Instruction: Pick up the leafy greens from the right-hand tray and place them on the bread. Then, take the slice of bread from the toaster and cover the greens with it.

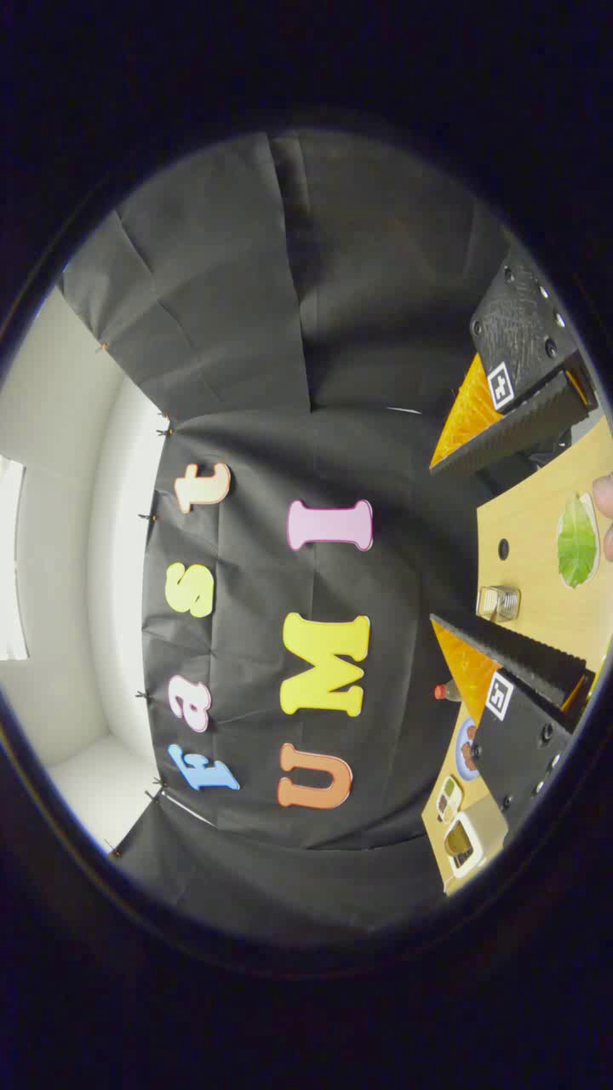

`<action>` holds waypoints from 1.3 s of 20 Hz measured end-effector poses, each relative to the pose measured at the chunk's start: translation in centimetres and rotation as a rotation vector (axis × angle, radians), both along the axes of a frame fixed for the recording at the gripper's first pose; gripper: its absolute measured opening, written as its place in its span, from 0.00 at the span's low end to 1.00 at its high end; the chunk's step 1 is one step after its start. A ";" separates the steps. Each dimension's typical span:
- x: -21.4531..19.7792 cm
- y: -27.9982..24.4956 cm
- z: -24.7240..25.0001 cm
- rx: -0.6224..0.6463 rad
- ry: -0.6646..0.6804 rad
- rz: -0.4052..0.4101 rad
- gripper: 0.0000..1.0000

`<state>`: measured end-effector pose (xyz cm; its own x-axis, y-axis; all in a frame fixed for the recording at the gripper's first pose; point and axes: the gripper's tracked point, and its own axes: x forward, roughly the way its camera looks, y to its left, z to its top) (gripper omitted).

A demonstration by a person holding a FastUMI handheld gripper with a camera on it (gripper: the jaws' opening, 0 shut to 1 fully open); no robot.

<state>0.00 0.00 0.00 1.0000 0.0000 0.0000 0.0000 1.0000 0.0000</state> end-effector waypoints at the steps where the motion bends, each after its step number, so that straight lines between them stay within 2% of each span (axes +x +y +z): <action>1: -0.1 0.3 0.1 0.000 0.006 0.008 0.95; 26: 2.4 -1.1 -2.6 0.004 0.048 0.064 0.95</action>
<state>2.36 -1.09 -2.56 0.9968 0.0639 -0.0482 -0.0637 0.9980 0.0053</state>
